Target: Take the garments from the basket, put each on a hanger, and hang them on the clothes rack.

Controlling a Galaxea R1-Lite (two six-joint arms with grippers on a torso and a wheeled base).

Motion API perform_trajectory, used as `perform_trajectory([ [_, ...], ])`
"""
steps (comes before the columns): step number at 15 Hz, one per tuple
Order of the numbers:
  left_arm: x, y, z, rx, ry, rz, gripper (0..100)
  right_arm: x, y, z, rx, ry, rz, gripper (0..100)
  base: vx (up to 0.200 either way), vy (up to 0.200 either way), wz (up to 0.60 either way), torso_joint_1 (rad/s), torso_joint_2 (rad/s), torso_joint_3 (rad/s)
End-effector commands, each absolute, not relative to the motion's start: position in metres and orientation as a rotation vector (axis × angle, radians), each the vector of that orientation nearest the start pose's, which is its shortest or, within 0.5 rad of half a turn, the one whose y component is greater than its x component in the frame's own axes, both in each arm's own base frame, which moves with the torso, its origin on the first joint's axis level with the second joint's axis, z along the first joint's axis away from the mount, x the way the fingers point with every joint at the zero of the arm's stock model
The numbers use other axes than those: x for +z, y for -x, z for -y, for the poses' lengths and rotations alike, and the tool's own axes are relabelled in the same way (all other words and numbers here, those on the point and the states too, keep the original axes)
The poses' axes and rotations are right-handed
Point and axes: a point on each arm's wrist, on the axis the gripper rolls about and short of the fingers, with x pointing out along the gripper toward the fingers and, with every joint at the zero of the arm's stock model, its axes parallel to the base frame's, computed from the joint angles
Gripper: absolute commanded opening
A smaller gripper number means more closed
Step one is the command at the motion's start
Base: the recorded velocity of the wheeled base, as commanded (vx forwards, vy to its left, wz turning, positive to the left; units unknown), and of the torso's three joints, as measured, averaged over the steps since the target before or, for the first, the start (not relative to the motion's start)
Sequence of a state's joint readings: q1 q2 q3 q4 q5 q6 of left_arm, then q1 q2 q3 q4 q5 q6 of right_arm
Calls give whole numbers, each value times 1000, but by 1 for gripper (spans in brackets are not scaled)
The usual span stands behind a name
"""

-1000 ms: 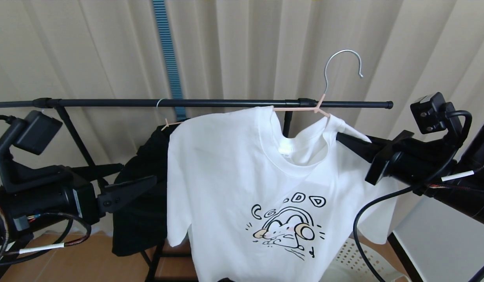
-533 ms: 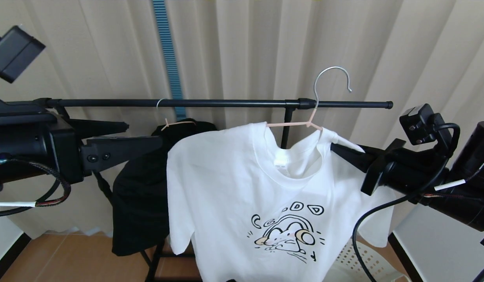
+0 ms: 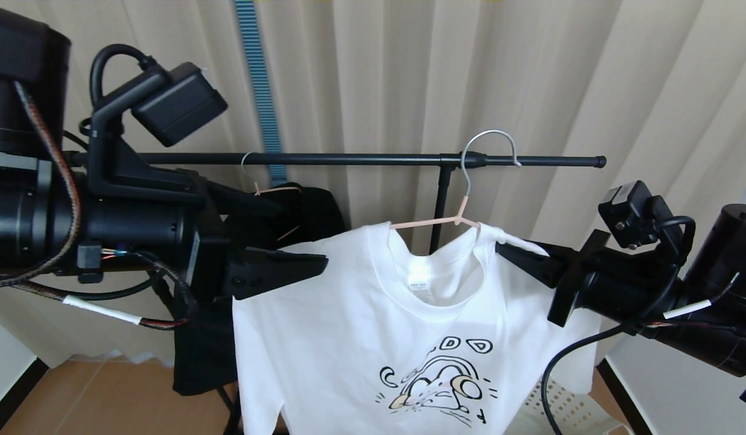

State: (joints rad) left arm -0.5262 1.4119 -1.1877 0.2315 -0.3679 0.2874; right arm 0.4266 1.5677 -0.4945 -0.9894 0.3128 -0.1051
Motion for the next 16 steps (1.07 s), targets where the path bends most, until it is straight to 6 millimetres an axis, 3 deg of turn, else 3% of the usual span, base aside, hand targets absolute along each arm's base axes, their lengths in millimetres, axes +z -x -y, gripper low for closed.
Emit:
perform_trajectory([
  [1, 277, -209, 144, -995, -326, -375, 100, 172, -221, -114, 765, 108, -50, 0, 0, 0, 0, 0, 0, 0],
  [6, 268, -217, 168, -1062, -367, -390, 100, 172, -218, -118, 783, 111, -50, 0, 0, 0, 0, 0, 0, 0],
  [16, 256, -225, 182, -1088, -387, -424, 100, 172, -212, -123, 813, 133, -38, 0, 0, 0, 0, 0, 0, 0],
])
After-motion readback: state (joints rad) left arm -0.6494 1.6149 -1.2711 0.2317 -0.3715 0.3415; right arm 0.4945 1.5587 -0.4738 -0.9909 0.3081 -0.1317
